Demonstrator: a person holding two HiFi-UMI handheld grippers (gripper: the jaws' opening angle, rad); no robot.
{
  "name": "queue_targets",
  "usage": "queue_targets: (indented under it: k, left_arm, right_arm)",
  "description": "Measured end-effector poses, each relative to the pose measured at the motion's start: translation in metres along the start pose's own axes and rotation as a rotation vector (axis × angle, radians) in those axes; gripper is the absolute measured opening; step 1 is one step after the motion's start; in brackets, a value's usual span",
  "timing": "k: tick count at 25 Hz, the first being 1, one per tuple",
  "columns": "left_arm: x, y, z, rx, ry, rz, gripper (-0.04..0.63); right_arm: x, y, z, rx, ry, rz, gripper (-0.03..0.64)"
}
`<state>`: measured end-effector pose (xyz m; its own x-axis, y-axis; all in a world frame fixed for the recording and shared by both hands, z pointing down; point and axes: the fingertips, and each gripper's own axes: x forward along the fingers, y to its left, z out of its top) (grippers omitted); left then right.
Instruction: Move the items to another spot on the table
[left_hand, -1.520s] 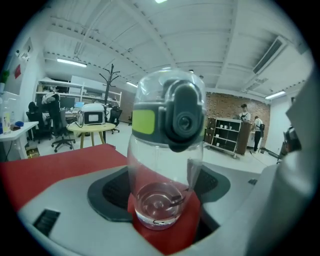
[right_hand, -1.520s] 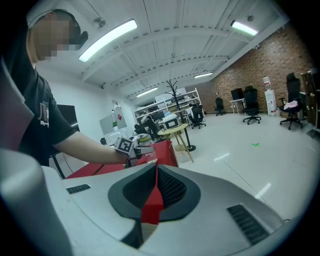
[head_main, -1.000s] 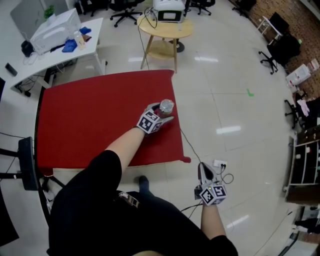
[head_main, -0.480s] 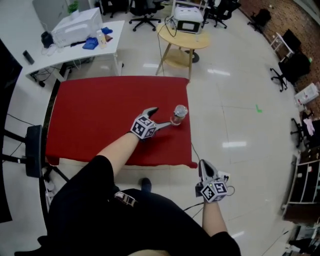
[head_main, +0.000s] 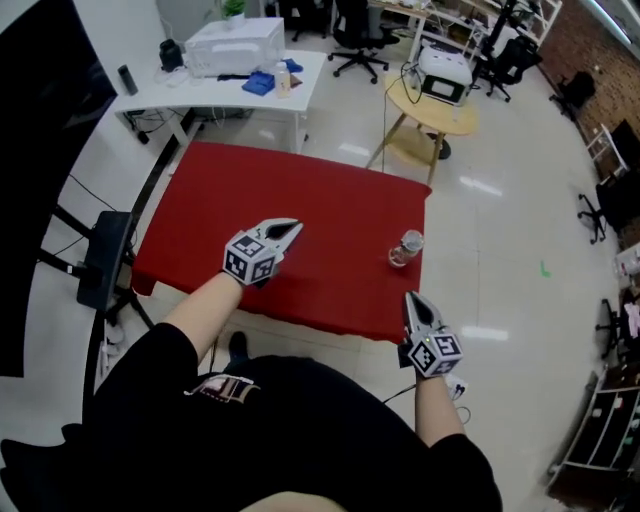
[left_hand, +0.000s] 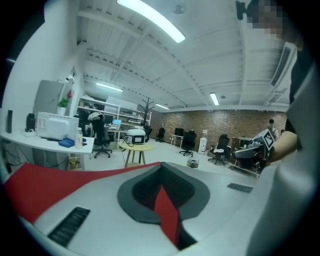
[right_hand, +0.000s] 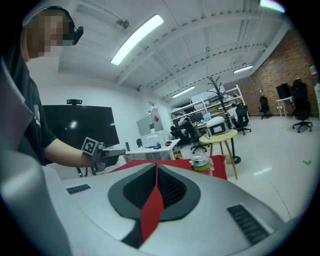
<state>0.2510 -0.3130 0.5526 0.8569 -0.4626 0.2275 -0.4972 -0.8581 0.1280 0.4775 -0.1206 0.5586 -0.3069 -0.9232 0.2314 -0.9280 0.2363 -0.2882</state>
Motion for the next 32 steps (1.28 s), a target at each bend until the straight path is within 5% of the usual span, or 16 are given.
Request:
queue_targets:
  k: [11, 19, 23, 27, 32]
  left_arm:
    - [-0.231, 0.02, 0.052, -0.096, -0.13, 0.102, 0.006]
    - [-0.382, -0.015, 0.073, -0.059, -0.169, -0.073, 0.006]
    - [-0.432, -0.037, 0.047, -0.002, -0.163, -0.174, 0.006]
    - [-0.454, -0.065, 0.052, -0.091, -0.181, -0.168, 0.006]
    - [-0.436, -0.119, 0.051, -0.055, -0.244, -0.157, 0.006]
  right_arm:
    - [0.076, 0.187, 0.055, -0.127, 0.016, 0.214, 0.015]
    - [0.053, 0.362, 0.047, -0.173, -0.065, 0.252, 0.009]
    - [0.041, 0.439, 0.039, -0.126, -0.076, 0.305, 0.003]
    - [0.017, 0.472, 0.041, -0.1, -0.079, 0.366, 0.002]
    - [-0.032, 0.459, 0.036, -0.101, -0.073, 0.425, 0.0]
